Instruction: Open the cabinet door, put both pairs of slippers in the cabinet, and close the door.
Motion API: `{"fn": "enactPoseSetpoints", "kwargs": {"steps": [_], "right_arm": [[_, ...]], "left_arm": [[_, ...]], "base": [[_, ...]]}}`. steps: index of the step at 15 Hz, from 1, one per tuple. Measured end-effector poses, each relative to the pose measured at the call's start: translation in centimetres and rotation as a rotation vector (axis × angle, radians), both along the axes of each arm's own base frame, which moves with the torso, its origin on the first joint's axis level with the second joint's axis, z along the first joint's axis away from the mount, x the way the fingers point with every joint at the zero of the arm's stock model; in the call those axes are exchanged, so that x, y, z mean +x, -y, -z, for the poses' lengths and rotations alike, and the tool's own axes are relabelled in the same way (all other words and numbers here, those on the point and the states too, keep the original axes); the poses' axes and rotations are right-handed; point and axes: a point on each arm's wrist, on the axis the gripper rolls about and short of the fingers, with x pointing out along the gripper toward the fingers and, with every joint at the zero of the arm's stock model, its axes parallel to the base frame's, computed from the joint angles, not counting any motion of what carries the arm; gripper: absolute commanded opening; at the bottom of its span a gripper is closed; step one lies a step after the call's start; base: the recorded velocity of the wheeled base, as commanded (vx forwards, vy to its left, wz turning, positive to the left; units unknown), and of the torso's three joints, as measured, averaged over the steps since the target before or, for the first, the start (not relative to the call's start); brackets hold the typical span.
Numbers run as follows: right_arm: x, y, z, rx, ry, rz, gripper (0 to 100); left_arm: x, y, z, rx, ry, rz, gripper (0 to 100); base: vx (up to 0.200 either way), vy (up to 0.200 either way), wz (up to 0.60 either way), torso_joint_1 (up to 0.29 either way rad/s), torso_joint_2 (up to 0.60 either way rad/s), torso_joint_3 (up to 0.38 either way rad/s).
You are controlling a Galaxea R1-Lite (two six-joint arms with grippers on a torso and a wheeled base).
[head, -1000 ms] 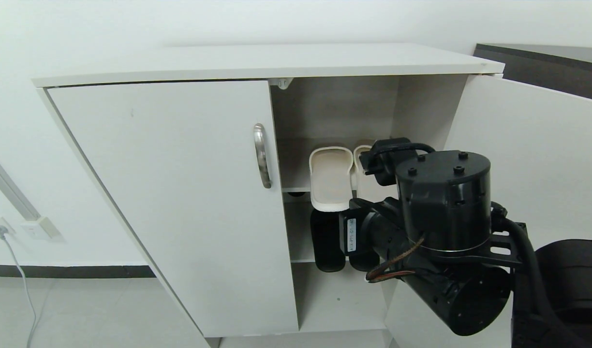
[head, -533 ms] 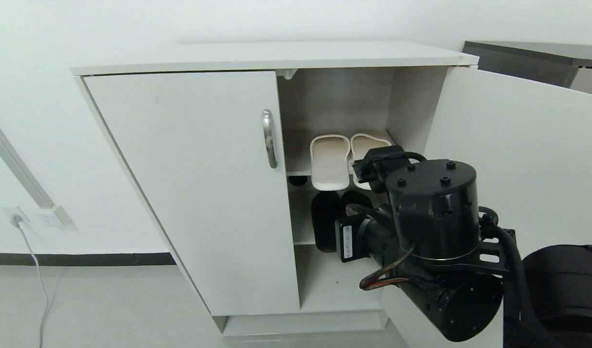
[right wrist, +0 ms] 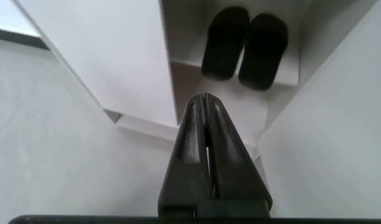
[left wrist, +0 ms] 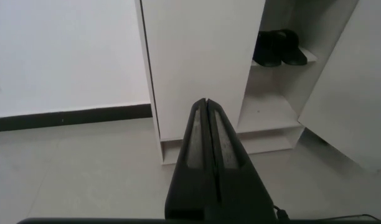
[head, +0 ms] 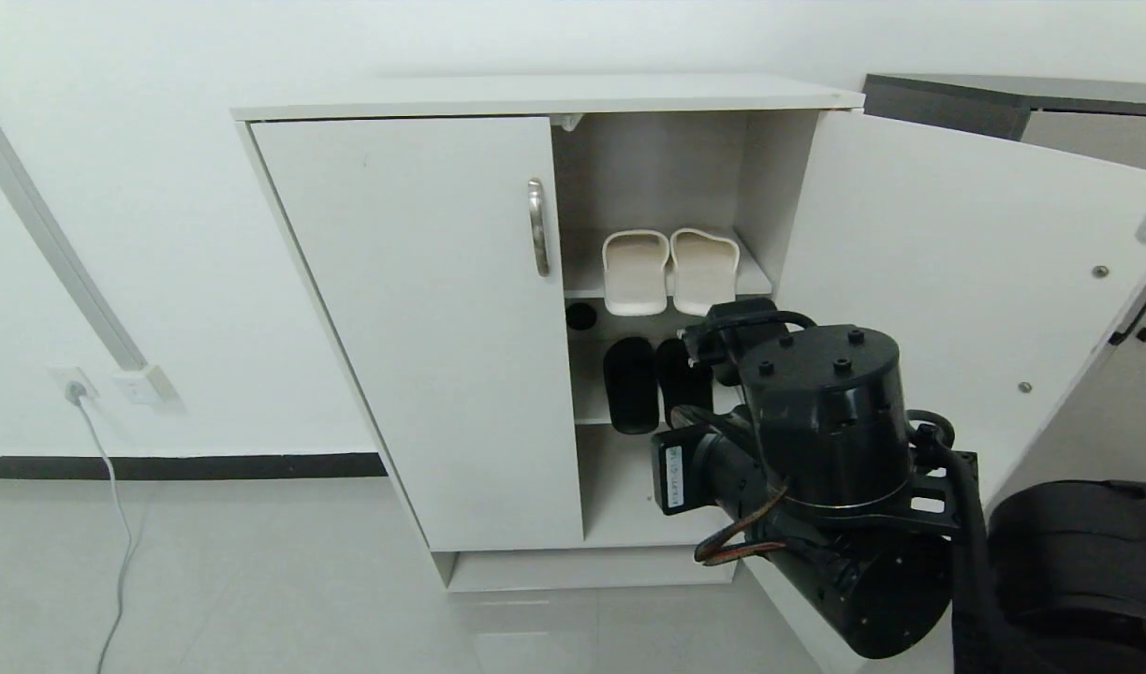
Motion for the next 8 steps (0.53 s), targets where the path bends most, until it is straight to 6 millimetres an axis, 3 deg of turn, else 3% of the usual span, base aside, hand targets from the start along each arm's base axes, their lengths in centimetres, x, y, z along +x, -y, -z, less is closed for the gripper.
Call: {"fn": "enactPoseSetpoints", "kwargs": {"steps": [2, 8], "right_arm": [[0.4, 0.4, 0.4, 0.013, 0.012, -0.023, 0], [0.9, 0.9, 1.3, -0.018, 0.003, -0.009, 0]], "left_arm": [[0.0, 0.0, 0.0, 0.000, 0.002, -0.001, 0], [0.0, 0.0, 0.0, 0.000, 0.001, 0.000, 0]], "base": [[-0.200, 0.000, 0.00, 0.000, 0.00, 0.005], [0.000, 0.000, 0.00, 0.000, 0.00, 0.000]]}}
